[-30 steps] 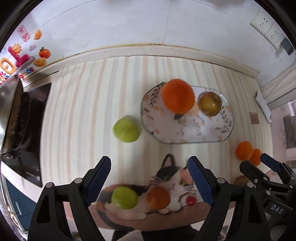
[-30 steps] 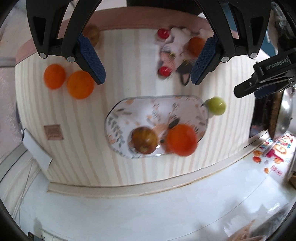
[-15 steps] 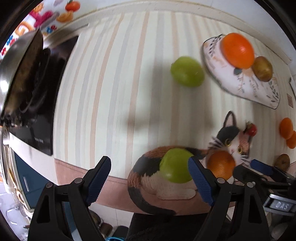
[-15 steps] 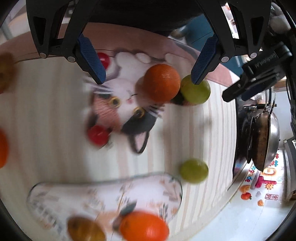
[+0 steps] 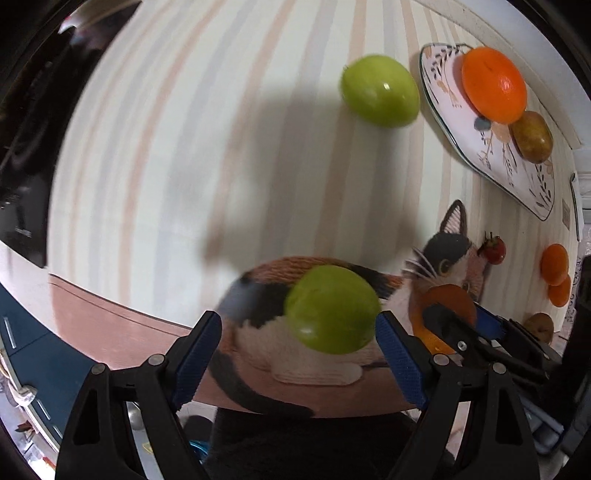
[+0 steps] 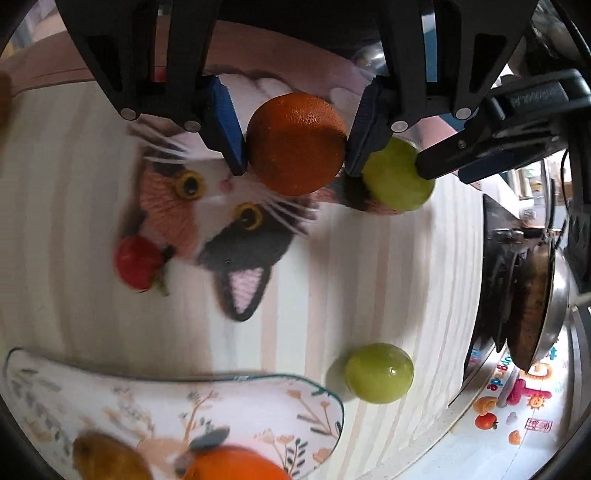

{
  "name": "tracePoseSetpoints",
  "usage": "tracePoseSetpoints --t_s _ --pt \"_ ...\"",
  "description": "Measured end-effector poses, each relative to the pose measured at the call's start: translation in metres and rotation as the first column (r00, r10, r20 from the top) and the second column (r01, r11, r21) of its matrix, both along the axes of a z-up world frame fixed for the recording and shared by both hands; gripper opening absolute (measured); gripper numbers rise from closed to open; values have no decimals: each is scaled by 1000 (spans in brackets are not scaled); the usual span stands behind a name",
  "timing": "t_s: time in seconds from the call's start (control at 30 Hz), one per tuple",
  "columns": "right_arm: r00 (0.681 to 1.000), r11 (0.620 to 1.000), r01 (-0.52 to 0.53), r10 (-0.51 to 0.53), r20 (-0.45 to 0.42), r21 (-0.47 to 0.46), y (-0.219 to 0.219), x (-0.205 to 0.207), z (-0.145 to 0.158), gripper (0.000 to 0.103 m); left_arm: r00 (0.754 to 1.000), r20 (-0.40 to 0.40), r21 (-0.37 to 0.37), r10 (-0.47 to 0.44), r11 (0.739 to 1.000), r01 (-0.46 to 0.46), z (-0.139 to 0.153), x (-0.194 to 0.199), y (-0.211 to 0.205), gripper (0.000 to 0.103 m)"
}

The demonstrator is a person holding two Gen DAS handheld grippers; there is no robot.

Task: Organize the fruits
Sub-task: 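Grasp a green apple with the left tool while the right tool grasps a small orange, then place the green apple and small orange on the floral plate, open both tools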

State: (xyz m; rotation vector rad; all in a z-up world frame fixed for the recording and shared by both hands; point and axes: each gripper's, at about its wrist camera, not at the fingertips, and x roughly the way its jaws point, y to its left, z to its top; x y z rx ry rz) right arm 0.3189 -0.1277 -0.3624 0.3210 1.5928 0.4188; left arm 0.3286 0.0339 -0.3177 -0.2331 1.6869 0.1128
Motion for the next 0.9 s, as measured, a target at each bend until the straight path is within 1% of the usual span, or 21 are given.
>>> tracePoseSetpoints --t_s 0.13,0.17,0.2,0.23,0.27,0.3,0.43,0.47,0.53,0.6,0.7,0.73,0.8,0.9 --pt "1000 1000 5 -5 18 -25 -4 -4 1 57 1000 -30 -26 -2 1000 1 -19 2 -8 85" --pt "1000 1000 8 -8 15 -27 -5 -4 0 57 999 -34 -26 -4 1000 3 -23 3 -11 82" --pt "1000 1000 15 -15 12 -26 -6 -6 -3 57 999 -35 -28 -4 1000 3 -26 3 -13 74" --pt "1000 999 20 -19 10 -26 -6 -6 -4 57 999 -33 -31 -5 1000 4 -30 3 -13 70" --pt "1000 999 24 -23 8 -29 -6 -8 -6 57 1000 -30 -41 -5 999 3 -32 4 -14 63" --pt "1000 999 27 -26 7 -29 -5 -8 -5 57 1000 -29 -47 -7 999 6 -34 4 -16 61" --pt "999 999 39 -39 6 -24 -2 -2 2 57 998 2 9 -62 998 62 -31 -2 -29 60" --pt "999 999 39 -39 7 -23 -9 -3 3 57 998 6 16 -69 998 68 -31 -3 -33 60" --pt "999 999 39 -39 6 -24 -10 -1 4 57 997 15 26 -78 997 78 -30 -9 -45 60" --pt "999 999 43 -43 7 -21 -15 3 7 57 997 22 28 -78 997 78 -28 -10 -50 60" --pt "999 999 50 -50 13 -9 -20 5 12 57 996 42 29 -82 996 81 -16 -8 -51 60" --pt "999 999 49 -49 18 -7 -29 3 14 57 995 56 33 -87 996 86 -11 -8 -54 60" --pt "998 999 54 -54 29 -4 -31 6 19 57 993 77 33 -93 995 91 -1 -8 -60 60" --pt "996 997 73 -73 43 9 -36 10 28 57 989 115 10 -94 996 93 18 -6 -61 60"
